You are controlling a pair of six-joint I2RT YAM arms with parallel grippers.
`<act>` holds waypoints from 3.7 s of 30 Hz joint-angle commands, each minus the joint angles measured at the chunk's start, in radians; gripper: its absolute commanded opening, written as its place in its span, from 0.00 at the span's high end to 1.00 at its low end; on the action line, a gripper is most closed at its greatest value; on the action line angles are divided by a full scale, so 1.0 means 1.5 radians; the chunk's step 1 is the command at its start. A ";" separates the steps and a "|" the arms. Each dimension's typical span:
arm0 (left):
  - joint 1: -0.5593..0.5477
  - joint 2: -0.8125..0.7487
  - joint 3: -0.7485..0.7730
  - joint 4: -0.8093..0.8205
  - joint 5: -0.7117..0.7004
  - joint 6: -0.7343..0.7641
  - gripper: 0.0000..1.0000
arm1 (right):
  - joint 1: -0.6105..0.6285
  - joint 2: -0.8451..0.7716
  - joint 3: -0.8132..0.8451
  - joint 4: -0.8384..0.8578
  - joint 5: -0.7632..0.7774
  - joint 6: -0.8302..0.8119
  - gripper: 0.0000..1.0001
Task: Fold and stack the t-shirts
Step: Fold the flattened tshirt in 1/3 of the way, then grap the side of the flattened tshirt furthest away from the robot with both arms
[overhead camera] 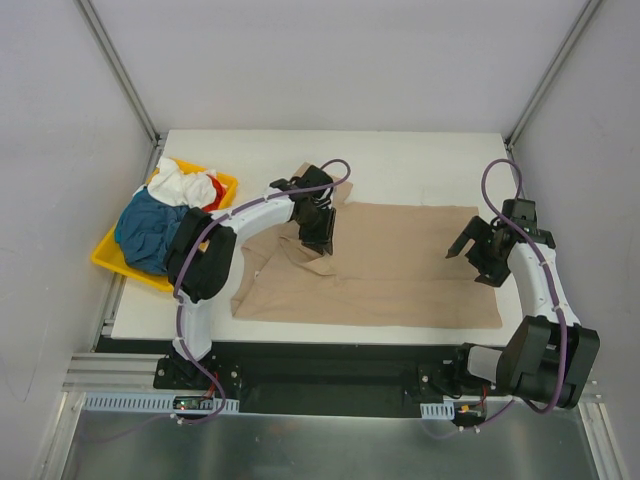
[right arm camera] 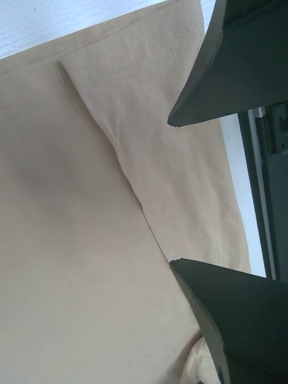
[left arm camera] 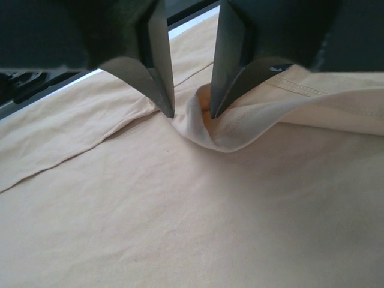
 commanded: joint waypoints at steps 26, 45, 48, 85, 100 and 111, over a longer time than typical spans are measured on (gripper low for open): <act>-0.025 -0.014 0.043 -0.041 0.024 0.065 1.00 | -0.009 0.007 0.020 0.002 -0.021 -0.016 0.03; -0.026 0.042 0.139 -0.042 0.023 0.093 0.35 | -0.011 0.005 0.023 0.001 -0.032 -0.024 0.03; -0.026 0.015 0.130 -0.042 -0.002 0.081 0.02 | -0.011 0.001 0.023 0.001 -0.035 -0.025 0.03; 0.008 -0.325 -0.487 0.122 -0.076 -0.158 0.01 | 0.063 0.048 -0.180 0.063 -0.068 0.022 0.03; 0.034 -0.324 -0.242 0.056 -0.129 -0.071 0.01 | 0.063 -0.028 0.006 0.038 -0.045 0.003 0.03; 0.190 0.041 0.300 0.008 -0.148 0.048 0.01 | 0.063 0.117 0.166 0.061 -0.011 -0.015 0.03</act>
